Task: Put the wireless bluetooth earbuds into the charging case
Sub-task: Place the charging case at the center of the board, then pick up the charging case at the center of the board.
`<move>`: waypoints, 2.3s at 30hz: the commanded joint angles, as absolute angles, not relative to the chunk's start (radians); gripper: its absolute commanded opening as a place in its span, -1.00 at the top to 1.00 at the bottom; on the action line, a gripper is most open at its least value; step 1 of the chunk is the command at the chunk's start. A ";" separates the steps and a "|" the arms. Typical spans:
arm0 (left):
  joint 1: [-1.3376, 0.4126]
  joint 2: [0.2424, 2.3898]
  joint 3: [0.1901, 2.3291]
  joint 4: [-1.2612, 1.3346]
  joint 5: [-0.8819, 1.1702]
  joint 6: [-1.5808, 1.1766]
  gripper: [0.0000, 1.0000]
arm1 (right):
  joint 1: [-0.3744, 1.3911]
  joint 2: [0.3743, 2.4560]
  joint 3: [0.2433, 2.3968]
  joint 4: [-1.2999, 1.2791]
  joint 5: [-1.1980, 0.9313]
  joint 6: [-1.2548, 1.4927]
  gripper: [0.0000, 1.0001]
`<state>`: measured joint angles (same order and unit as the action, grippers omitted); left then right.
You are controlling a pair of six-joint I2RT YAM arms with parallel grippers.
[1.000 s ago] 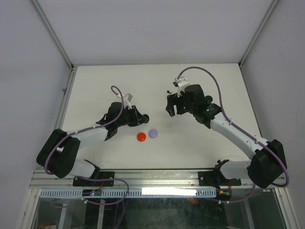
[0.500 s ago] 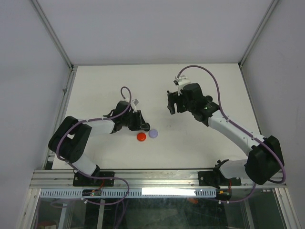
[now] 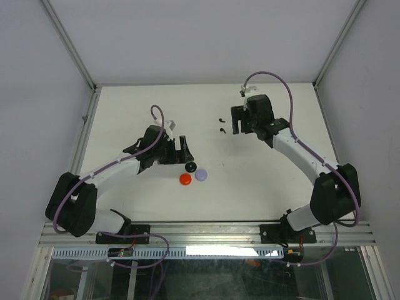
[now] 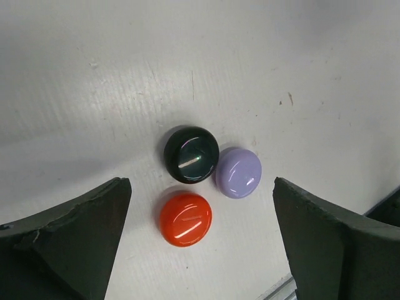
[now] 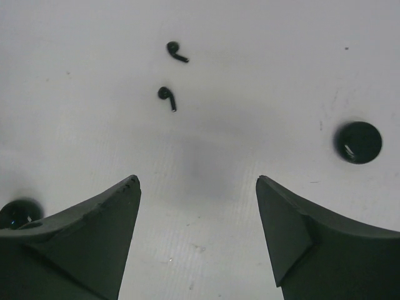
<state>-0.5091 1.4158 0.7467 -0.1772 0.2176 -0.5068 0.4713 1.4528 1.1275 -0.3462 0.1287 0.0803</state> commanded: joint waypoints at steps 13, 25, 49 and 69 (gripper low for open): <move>-0.494 1.136 0.857 -0.268 -0.102 -0.221 -0.98 | 0.118 1.782 1.393 -0.450 0.152 0.115 -0.57; -0.469 1.116 0.831 -0.277 -0.096 -0.201 -0.98 | 0.045 1.989 1.474 -0.445 0.205 0.201 -0.49; -0.392 1.130 0.827 -0.239 0.136 -0.232 -0.98 | 0.165 1.786 1.279 -0.336 0.057 0.059 0.20; -0.390 1.119 0.815 -0.088 0.452 -0.412 -0.70 | 0.577 1.340 1.080 -0.201 -0.245 -0.412 0.18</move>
<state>-0.3977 1.1431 0.7937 -0.1555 0.3504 -0.3645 0.5369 1.4364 1.0863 -0.2722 -0.1516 -0.2481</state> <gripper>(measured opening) 0.865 0.533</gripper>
